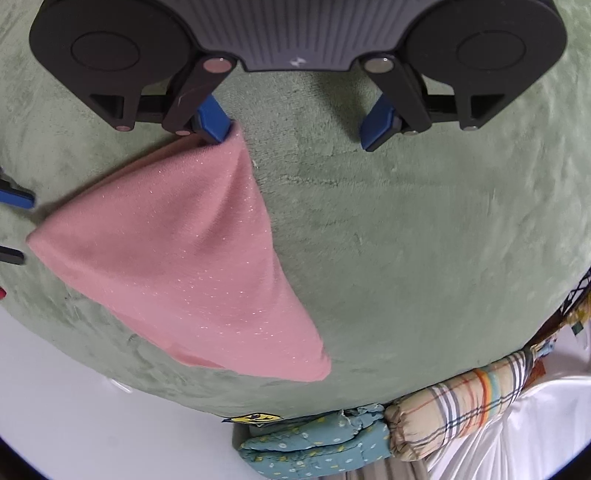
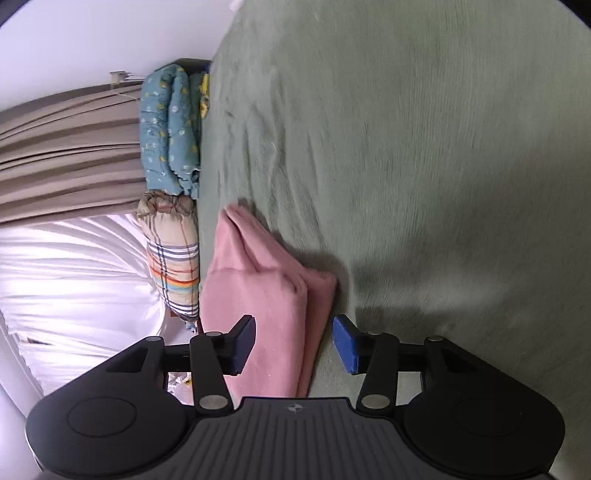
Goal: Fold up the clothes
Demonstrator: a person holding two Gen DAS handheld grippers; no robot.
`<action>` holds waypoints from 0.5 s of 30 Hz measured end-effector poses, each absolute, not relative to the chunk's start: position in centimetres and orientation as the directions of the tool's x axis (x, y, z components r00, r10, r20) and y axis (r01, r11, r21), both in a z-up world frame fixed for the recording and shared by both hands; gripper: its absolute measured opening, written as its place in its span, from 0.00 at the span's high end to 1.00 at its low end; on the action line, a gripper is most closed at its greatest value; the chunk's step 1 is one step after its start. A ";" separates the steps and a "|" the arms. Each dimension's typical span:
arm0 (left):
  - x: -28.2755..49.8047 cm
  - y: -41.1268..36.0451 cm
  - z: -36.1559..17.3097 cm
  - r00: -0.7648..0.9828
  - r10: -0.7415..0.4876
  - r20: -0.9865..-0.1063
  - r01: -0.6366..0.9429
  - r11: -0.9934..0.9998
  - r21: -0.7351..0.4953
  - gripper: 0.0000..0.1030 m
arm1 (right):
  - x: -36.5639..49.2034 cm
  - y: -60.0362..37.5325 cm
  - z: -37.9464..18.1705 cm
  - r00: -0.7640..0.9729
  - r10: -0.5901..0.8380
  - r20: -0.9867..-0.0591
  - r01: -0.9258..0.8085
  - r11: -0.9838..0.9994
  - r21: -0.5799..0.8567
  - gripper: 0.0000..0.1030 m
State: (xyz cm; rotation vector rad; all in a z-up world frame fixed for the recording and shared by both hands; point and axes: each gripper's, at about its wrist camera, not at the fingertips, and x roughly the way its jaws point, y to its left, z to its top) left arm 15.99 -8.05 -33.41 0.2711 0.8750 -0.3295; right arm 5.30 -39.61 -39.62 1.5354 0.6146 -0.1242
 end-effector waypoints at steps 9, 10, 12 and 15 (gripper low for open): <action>14.5 -7.9 -33.5 0.649 -0.179 -0.739 0.404 0.904 0.136 0.27 | 9.0 -37.8 -39.7 0.841 0.202 -0.502 0.446 0.268 0.854 0.72; 14.2 -7.9 -33.6 0.662 -0.177 -0.728 0.395 0.908 0.138 0.27 | 9.0 -37.9 -39.9 0.844 0.203 -0.497 0.442 0.261 0.858 0.79; 13.7 -8.2 -33.8 0.687 -0.170 -0.706 0.384 0.910 0.155 0.27 | 8.7 -38.5 -40.6 0.858 0.219 -0.464 0.433 0.176 0.884 0.88; 12.4 -9.4 -33.9 0.754 -0.156 -0.638 0.375 0.900 0.223 0.27 | 7.7 -38.8 -40.4 0.877 0.228 -0.424 0.409 0.109 0.906 0.90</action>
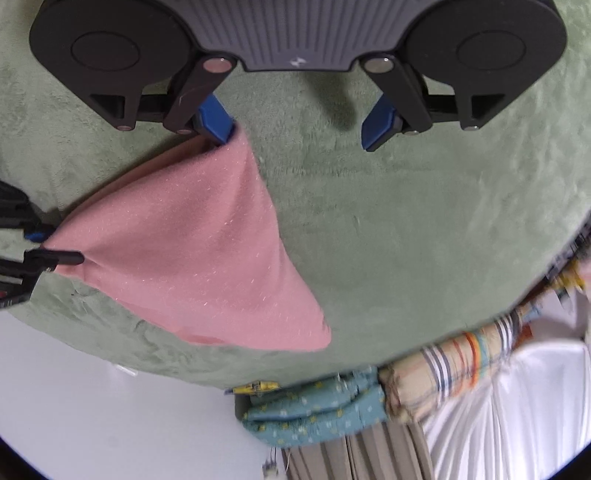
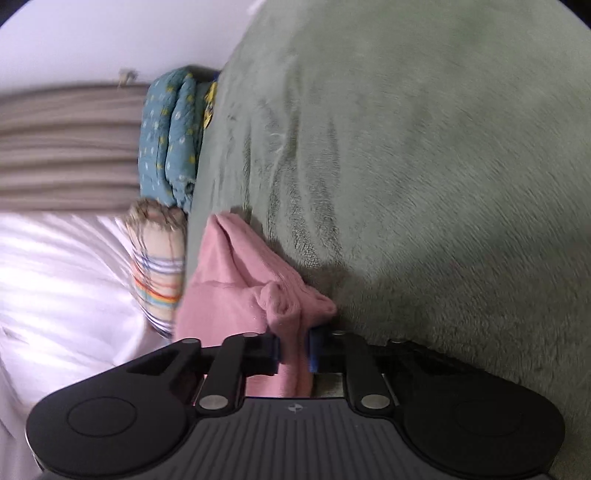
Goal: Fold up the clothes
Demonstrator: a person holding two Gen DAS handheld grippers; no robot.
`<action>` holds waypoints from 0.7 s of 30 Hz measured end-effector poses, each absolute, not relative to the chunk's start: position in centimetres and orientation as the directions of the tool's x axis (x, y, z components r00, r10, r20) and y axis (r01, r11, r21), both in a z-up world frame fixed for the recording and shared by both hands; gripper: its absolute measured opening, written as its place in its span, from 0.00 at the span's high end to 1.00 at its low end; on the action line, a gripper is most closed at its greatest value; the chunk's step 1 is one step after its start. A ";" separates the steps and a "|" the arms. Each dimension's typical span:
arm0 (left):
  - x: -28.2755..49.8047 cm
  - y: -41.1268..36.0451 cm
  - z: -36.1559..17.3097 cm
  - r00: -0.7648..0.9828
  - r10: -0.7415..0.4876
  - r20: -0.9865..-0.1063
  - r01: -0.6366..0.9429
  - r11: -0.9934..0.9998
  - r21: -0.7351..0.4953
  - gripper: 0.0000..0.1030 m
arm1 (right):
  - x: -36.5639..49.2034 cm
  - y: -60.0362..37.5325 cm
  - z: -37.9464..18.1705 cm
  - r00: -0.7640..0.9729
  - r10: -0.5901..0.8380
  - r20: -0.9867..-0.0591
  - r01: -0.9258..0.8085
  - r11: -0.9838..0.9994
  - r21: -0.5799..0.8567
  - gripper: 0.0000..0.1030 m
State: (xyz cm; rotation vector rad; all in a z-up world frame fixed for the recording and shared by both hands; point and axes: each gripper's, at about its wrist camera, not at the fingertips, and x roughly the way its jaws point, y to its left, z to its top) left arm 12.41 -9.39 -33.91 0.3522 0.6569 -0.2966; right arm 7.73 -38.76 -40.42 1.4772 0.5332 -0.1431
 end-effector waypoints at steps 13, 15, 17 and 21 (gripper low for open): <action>12.5 -10.0 -33.1 0.782 -0.076 -0.618 0.274 0.934 0.231 0.34 | 6.1 -38.9 -38.4 0.864 0.227 -0.448 0.424 0.151 0.893 0.92; 11.8 -9.4 -33.4 0.766 -0.094 -0.636 0.293 0.932 0.215 0.34 | 6.0 -39.0 -39.6 0.845 0.237 -0.479 0.446 0.184 0.876 0.92; 10.9 -8.3 -32.2 0.757 -0.104 -0.645 0.281 0.943 0.178 0.34 | 5.5 -39.1 -39.8 0.854 0.256 -0.453 0.413 0.195 0.890 0.92; 11.4 -6.1 -27.2 0.794 -0.203 -0.573 0.252 0.968 0.005 0.40 | 5.2 -39.1 -39.2 0.848 0.267 -0.458 0.395 0.256 0.882 0.92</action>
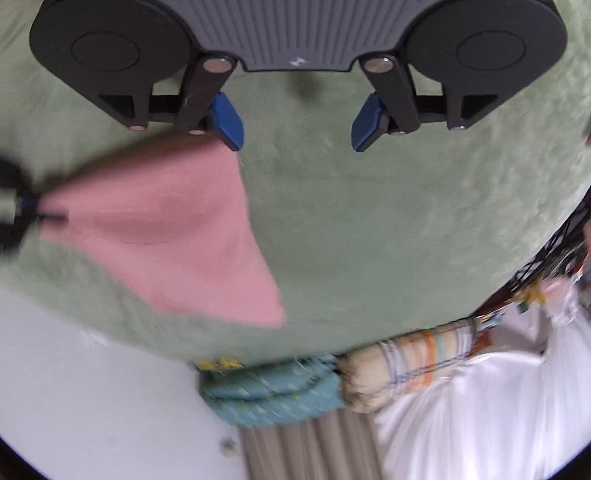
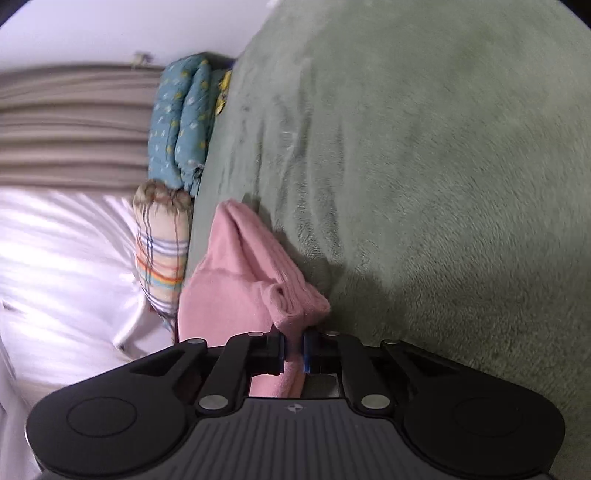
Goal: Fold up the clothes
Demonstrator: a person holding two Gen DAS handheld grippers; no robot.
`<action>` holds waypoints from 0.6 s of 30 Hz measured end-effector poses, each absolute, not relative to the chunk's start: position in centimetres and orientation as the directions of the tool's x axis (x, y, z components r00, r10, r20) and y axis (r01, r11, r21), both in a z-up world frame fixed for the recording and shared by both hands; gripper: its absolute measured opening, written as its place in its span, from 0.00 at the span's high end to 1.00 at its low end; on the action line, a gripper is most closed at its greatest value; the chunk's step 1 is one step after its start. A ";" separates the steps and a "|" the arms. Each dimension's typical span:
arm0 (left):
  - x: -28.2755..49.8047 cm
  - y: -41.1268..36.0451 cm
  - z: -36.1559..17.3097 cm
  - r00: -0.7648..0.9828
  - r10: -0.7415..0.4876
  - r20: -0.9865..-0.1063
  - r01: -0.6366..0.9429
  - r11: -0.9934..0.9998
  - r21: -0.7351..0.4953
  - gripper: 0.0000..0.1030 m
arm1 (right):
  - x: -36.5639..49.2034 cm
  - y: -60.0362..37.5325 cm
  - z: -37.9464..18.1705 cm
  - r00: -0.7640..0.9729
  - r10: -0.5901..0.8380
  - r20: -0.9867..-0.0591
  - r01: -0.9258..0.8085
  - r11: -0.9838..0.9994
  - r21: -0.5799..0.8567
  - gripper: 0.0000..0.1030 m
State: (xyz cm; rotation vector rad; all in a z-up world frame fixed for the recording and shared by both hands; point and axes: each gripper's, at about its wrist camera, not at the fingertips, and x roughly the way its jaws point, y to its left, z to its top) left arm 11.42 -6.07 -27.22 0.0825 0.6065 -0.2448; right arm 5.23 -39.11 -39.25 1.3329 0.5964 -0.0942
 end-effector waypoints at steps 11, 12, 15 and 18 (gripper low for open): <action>24.8 -10.4 -32.1 0.730 -0.157 -0.665 0.209 0.978 -0.001 0.19 | 5.1 -39.2 -39.9 0.855 0.283 -0.435 0.391 0.198 0.899 0.92; 24.7 -10.0 -32.2 0.730 -0.156 -0.666 0.205 0.979 -0.005 0.19 | 5.0 -39.2 -39.9 0.855 0.283 -0.435 0.391 0.200 0.898 0.92; 25.1 -8.9 -32.8 0.684 -0.076 -0.726 0.191 0.978 0.078 0.40 | 5.2 -39.2 -40.2 0.852 0.287 -0.437 0.393 0.201 0.898 0.92; 24.7 -6.1 -31.8 0.669 -0.124 -0.733 0.124 0.991 -0.054 0.44 | 5.6 -39.3 -40.1 0.852 0.295 -0.432 0.389 0.196 0.900 0.92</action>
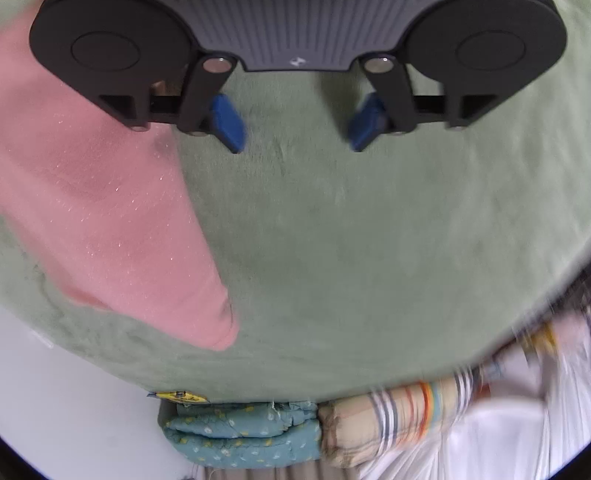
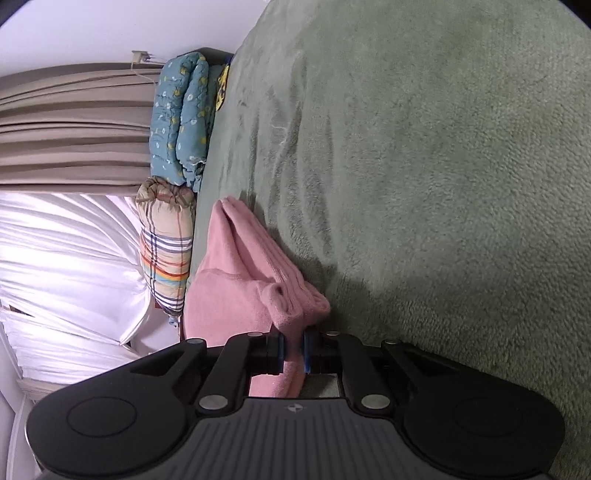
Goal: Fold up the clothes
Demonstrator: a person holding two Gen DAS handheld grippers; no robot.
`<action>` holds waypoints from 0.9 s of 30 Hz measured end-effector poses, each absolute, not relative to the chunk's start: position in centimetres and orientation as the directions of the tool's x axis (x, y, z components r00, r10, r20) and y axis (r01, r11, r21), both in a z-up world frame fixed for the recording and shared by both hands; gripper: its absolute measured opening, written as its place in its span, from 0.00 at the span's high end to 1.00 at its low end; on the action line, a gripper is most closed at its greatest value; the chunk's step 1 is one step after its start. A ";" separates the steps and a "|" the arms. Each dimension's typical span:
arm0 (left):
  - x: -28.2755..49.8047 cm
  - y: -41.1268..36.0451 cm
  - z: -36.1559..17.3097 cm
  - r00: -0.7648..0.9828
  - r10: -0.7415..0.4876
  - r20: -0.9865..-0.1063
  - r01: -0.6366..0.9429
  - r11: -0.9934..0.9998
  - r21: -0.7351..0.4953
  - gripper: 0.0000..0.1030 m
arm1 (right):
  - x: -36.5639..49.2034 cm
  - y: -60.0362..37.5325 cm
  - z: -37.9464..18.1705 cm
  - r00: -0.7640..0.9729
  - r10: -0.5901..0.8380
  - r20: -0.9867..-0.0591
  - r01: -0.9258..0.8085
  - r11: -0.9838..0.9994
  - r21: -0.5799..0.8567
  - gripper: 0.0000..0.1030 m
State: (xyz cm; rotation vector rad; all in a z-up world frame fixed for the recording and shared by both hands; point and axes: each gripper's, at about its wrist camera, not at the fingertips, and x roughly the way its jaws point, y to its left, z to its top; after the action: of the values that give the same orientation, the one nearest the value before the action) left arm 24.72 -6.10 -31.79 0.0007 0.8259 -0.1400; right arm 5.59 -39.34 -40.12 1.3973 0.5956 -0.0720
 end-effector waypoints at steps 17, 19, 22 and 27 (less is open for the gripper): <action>31.7 -13.2 -32.3 0.706 -0.142 -0.694 0.250 0.967 0.057 0.02 | 5.3 -40.4 -40.1 0.850 0.312 -0.425 0.378 0.201 0.903 0.92; 30.8 -12.1 -31.8 0.712 -0.141 -0.688 0.243 0.969 0.052 0.04 | 5.3 -40.5 -40.1 0.848 0.315 -0.426 0.379 0.201 0.903 0.92; 29.6 -10.1 -31.7 0.697 -0.117 -0.707 0.226 0.972 0.062 0.13 | 5.2 -40.5 -40.0 0.847 0.317 -0.427 0.378 0.206 0.903 0.92; 27.8 -5.9 -32.4 0.622 -0.152 -0.769 0.232 0.973 -0.004 0.26 | 4.1 -40.6 -39.3 0.846 0.304 -0.437 0.385 0.218 0.897 0.85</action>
State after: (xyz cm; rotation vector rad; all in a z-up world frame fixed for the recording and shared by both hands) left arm 27.78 -5.94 -32.35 0.0987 0.8730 -0.2208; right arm 4.11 -40.64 -39.33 1.3752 0.6073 -0.0609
